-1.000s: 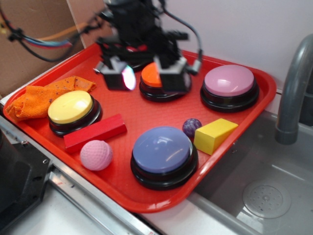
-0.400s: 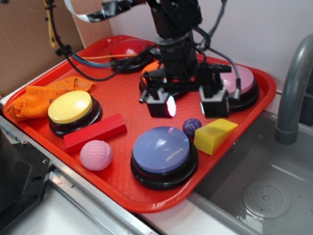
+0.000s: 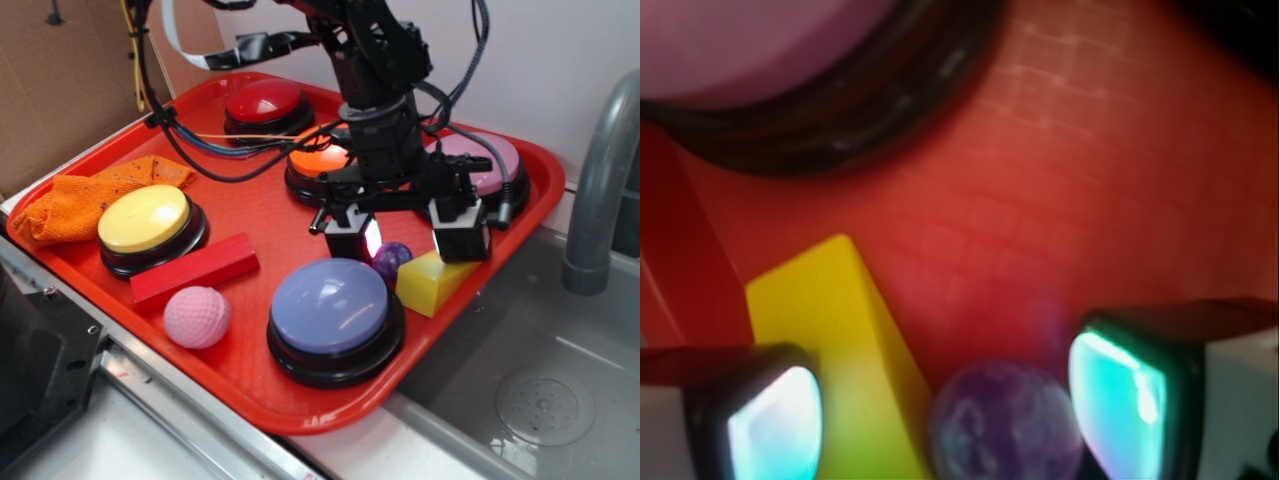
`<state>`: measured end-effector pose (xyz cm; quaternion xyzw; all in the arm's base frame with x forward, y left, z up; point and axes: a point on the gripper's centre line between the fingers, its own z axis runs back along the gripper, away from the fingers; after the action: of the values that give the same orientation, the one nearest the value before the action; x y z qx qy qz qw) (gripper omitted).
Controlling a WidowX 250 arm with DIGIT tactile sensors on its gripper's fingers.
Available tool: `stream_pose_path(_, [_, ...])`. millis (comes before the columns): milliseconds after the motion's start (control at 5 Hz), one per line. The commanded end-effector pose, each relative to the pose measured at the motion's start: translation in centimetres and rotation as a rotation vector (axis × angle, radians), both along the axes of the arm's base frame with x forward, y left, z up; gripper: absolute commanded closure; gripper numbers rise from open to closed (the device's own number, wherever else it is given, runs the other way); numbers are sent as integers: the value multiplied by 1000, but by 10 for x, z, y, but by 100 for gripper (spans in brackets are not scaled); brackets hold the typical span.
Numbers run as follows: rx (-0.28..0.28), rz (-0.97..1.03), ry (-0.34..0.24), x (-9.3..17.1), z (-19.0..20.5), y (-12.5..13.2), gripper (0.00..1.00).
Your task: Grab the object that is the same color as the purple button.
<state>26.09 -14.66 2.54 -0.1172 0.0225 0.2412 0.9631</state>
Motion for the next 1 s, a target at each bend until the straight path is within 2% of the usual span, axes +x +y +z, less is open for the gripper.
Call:
stream_pose_path(0, [-17,27,-36,6,8,0,97])
stream_pose_path(200, [-14,36,-43,5,9,0,100])
stream_pose_path(600, [5,23,-55,5,12,2,100])
stream_pose_path(800, [38,6,-58,6,19,6,100])
